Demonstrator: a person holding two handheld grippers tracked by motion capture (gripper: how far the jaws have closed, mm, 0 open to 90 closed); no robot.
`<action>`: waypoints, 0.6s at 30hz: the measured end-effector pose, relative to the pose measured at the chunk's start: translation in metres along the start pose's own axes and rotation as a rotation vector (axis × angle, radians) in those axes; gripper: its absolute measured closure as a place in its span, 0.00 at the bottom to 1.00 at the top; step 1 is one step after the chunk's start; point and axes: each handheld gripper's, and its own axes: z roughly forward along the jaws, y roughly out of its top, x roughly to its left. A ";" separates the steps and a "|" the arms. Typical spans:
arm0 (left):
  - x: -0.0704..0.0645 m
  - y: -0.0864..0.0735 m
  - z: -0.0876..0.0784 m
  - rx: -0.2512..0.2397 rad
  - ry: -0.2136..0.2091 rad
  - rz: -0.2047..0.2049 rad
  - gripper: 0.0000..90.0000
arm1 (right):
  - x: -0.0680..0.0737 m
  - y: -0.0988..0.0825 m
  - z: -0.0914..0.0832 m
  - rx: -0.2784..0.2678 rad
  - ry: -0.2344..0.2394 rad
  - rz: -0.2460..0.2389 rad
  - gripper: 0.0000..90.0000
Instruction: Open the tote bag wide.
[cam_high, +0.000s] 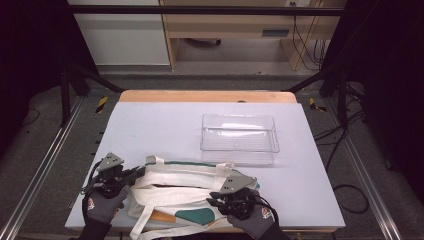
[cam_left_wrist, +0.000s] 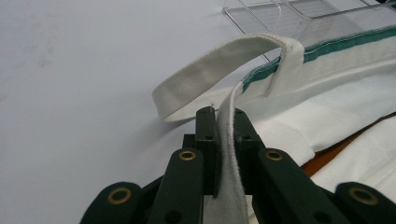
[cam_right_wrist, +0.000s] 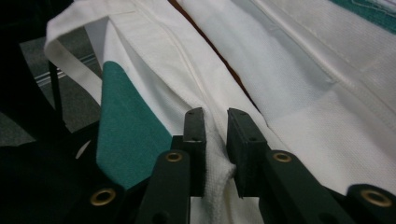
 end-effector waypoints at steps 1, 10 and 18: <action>0.000 0.000 0.000 0.000 0.000 0.000 0.94 | 0.000 0.001 -0.002 -0.002 0.007 0.003 0.88; -0.001 0.000 0.000 -0.014 0.036 -0.053 0.96 | 0.013 0.001 -0.019 0.009 0.091 0.015 0.89; -0.003 -0.002 0.009 -0.024 0.066 -0.052 0.94 | 0.014 -0.024 0.004 0.089 0.104 0.051 0.89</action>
